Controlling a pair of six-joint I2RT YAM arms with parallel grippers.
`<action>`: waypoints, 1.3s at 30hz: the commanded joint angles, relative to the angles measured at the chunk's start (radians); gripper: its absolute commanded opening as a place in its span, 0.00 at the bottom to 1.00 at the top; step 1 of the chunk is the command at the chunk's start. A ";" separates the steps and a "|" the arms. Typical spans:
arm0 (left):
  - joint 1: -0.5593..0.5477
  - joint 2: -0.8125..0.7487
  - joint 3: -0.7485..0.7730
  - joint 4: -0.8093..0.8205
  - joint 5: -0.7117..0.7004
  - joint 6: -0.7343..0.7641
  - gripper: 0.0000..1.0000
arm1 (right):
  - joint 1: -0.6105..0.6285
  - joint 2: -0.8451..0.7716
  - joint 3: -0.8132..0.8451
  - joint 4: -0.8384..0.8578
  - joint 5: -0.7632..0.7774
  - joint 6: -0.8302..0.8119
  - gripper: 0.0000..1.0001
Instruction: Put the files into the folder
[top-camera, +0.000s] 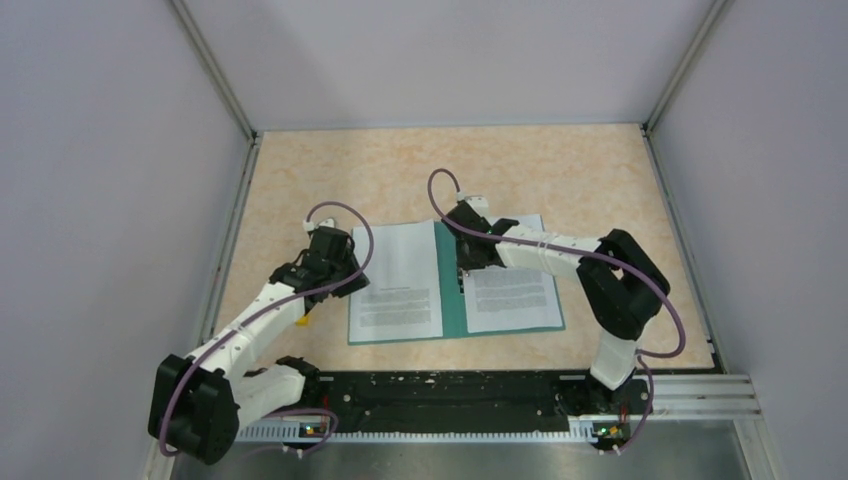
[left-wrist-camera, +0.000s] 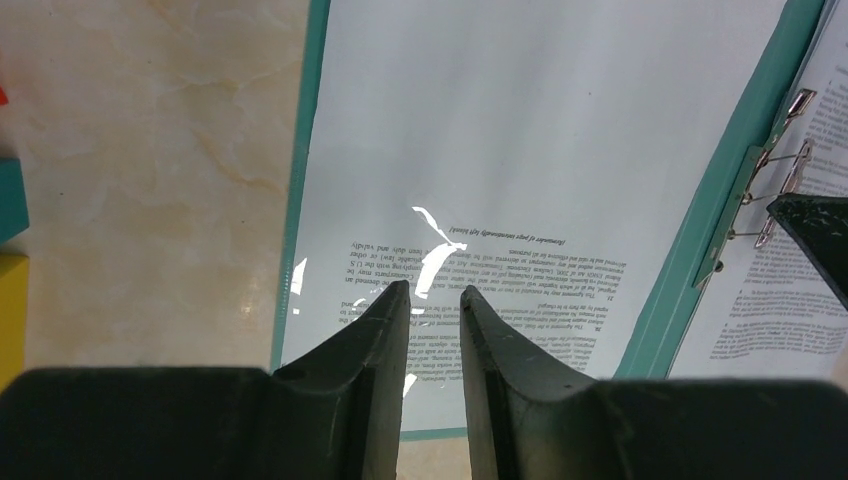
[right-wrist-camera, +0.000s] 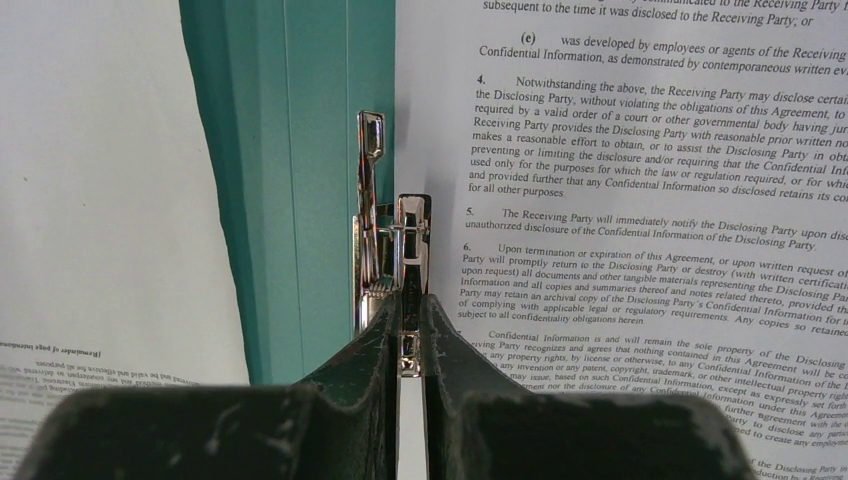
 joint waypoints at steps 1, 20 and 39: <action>0.005 0.019 0.013 0.030 0.023 -0.019 0.31 | -0.036 0.050 0.066 0.032 -0.017 -0.087 0.04; 0.006 0.133 -0.037 0.014 -0.046 -0.259 0.31 | -0.031 0.022 0.061 0.028 -0.078 -0.095 0.02; 0.007 0.189 -0.065 -0.003 -0.085 -0.369 0.33 | -0.005 -0.023 0.026 0.022 -0.083 -0.094 0.02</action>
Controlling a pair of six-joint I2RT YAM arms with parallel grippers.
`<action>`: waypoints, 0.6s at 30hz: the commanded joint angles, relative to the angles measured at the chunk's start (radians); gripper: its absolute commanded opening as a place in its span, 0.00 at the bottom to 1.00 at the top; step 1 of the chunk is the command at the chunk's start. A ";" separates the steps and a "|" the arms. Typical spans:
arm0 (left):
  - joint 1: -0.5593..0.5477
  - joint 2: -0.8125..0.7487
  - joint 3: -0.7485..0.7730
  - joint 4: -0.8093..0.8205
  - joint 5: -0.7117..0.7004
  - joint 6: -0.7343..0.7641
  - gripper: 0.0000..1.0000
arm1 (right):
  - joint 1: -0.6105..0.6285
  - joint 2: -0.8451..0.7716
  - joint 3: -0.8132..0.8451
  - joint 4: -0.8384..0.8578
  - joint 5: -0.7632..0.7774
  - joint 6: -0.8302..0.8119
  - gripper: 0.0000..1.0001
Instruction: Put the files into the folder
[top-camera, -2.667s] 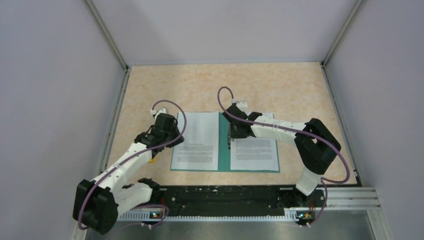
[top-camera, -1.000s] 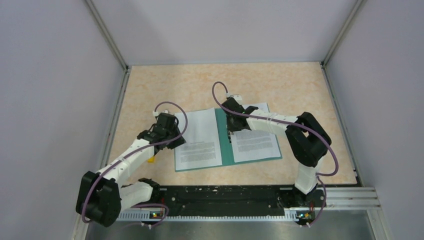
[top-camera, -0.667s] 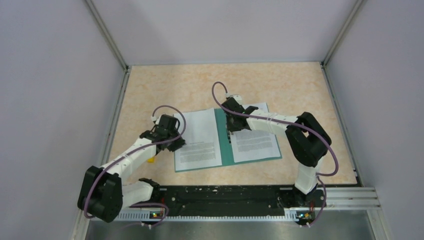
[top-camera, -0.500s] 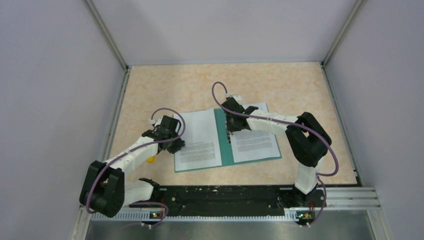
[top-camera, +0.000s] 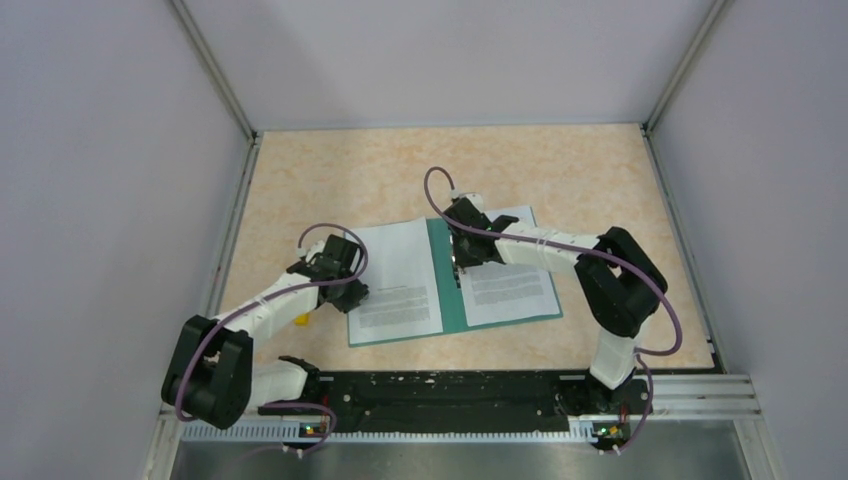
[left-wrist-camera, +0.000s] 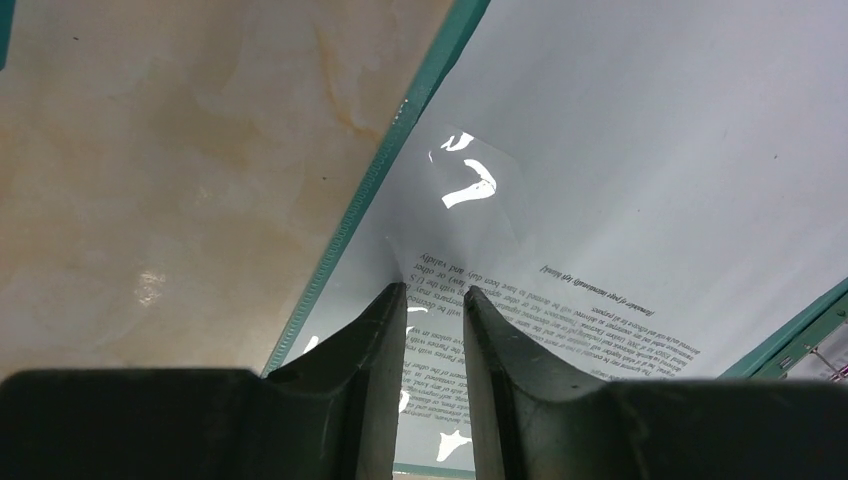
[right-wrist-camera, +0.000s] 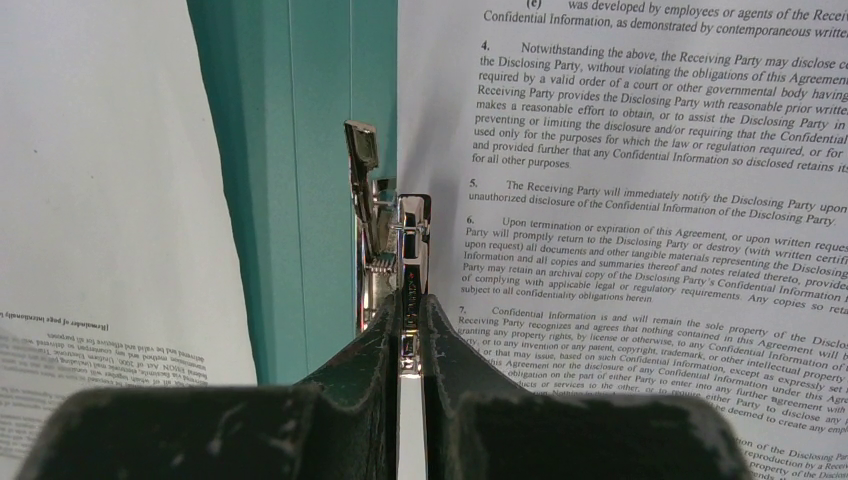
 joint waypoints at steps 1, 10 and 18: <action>0.003 0.011 -0.009 0.005 -0.018 -0.032 0.33 | 0.019 -0.060 -0.017 -0.007 -0.005 -0.005 0.02; 0.004 0.017 -0.010 0.008 -0.019 -0.041 0.33 | 0.023 -0.073 -0.035 0.003 0.000 0.000 0.03; 0.004 0.031 -0.002 0.008 -0.022 -0.043 0.33 | 0.024 -0.104 -0.102 0.078 -0.002 0.004 0.07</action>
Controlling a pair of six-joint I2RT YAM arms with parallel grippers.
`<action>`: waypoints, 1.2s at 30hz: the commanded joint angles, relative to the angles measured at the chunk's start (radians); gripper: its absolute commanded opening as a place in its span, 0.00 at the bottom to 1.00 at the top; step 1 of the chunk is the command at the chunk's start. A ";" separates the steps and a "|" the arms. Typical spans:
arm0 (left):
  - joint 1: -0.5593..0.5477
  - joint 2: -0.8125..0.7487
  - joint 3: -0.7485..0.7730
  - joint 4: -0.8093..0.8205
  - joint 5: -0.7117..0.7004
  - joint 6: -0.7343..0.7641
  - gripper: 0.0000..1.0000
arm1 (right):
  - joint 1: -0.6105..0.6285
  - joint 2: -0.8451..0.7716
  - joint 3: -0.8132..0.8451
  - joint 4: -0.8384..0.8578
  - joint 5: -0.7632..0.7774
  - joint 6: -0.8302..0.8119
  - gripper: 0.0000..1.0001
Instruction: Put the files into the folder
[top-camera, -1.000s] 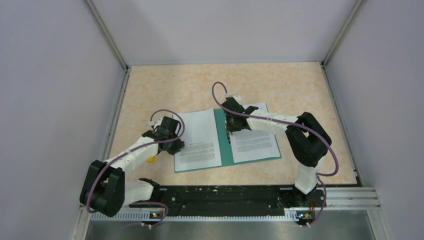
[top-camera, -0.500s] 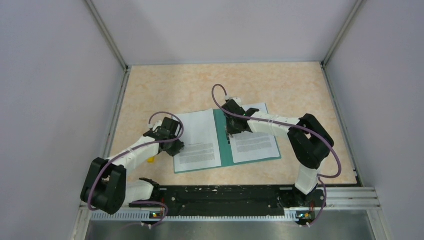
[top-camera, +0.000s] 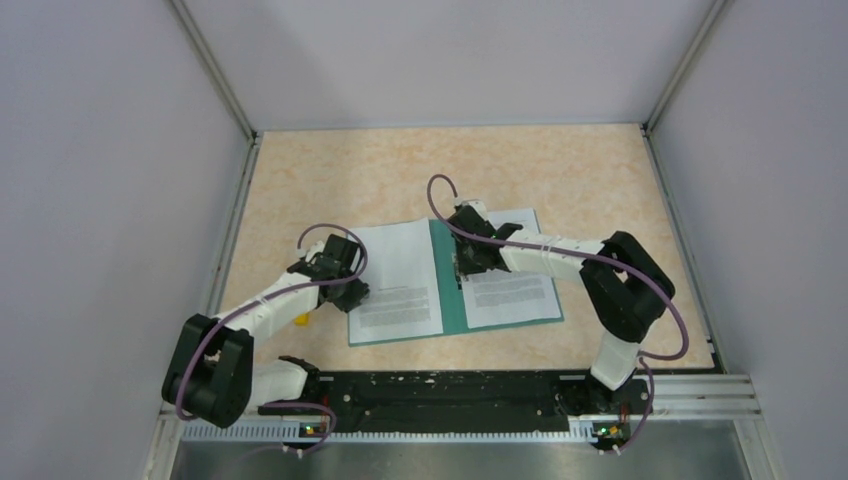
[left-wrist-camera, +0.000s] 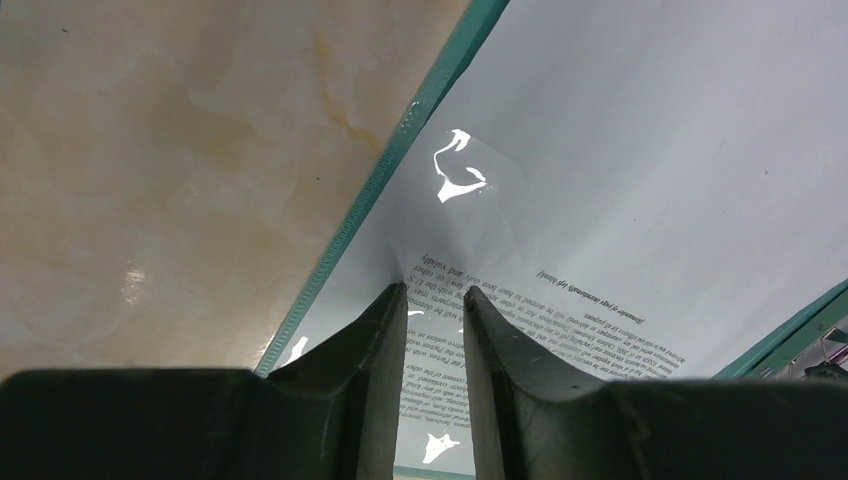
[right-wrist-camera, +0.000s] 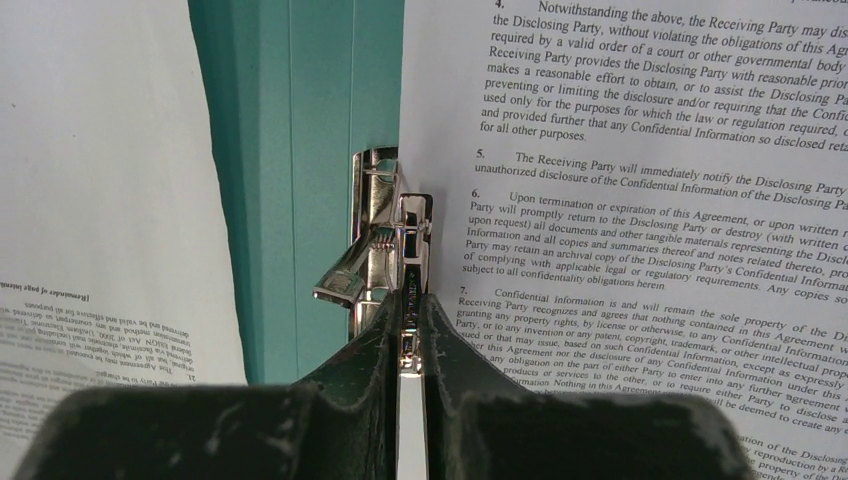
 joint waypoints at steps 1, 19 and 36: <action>0.004 0.026 0.002 -0.002 -0.024 -0.009 0.33 | 0.014 -0.067 -0.035 0.065 0.010 0.003 0.08; 0.003 0.042 0.017 -0.010 -0.035 -0.017 0.33 | 0.037 -0.159 -0.125 0.162 0.042 -0.026 0.15; 0.005 0.046 0.023 -0.009 -0.039 -0.021 0.33 | 0.054 -0.131 -0.112 0.127 0.125 0.019 0.17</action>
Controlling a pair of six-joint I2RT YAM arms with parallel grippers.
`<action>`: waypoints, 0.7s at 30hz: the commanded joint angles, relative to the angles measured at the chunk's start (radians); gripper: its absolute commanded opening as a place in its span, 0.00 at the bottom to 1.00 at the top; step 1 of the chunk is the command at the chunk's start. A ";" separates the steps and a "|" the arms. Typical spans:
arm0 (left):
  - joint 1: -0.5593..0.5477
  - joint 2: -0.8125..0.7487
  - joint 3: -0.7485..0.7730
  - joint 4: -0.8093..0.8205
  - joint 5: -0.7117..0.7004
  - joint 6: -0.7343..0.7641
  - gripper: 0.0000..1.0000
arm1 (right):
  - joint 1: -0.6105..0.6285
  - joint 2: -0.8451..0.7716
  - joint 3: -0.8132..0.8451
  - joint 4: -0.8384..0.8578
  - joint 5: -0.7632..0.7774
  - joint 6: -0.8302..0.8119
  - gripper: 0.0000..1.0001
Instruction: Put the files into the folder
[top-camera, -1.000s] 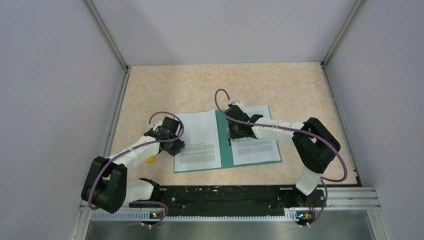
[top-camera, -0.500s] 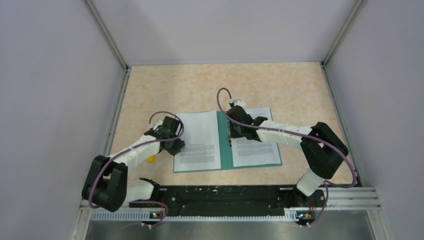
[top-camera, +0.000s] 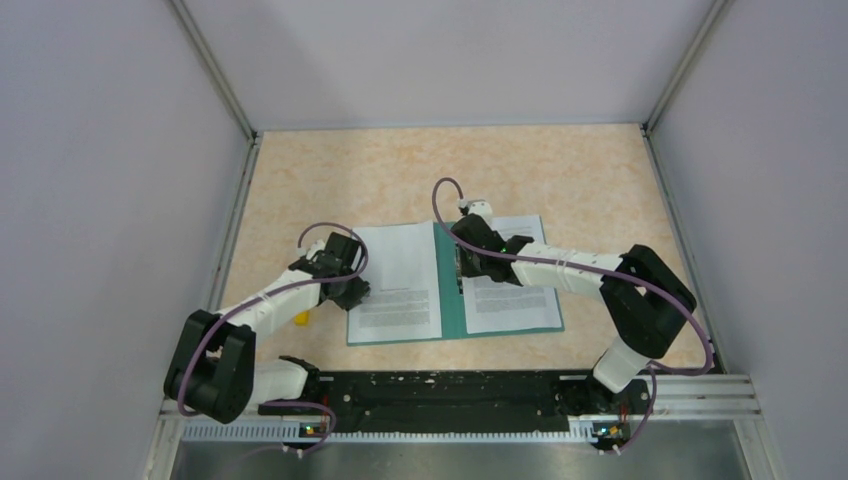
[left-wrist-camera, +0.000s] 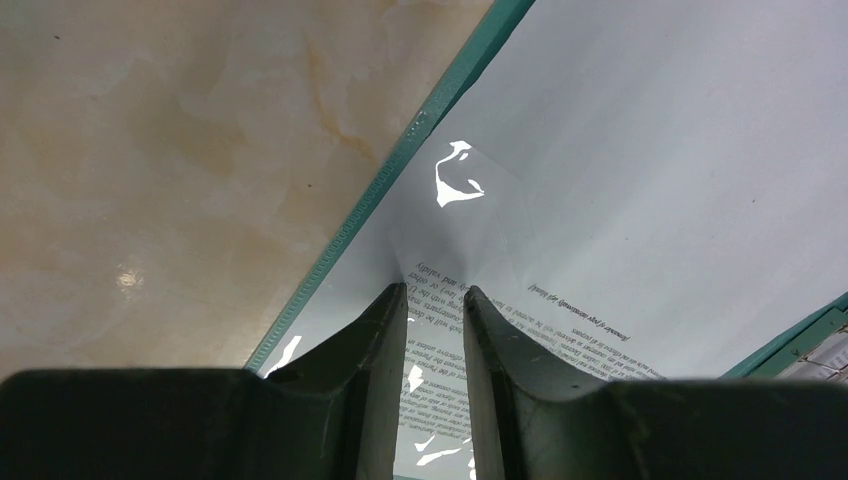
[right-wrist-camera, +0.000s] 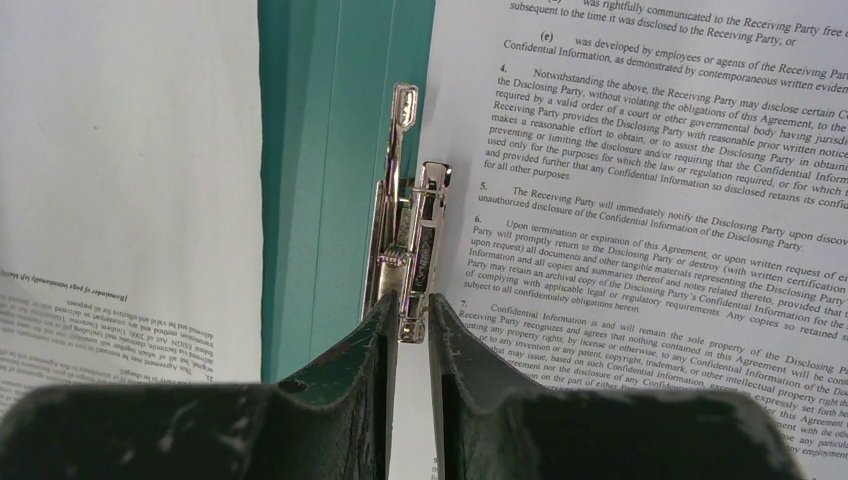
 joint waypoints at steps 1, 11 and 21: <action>0.005 0.023 0.007 -0.010 -0.035 -0.008 0.33 | 0.015 0.001 0.021 -0.008 0.043 0.020 0.17; 0.008 0.032 0.002 -0.008 -0.034 -0.015 0.34 | 0.025 0.038 0.028 0.004 0.027 0.028 0.18; 0.025 0.049 -0.006 0.001 -0.025 -0.029 0.34 | 0.029 0.005 0.010 -0.005 0.020 0.030 0.13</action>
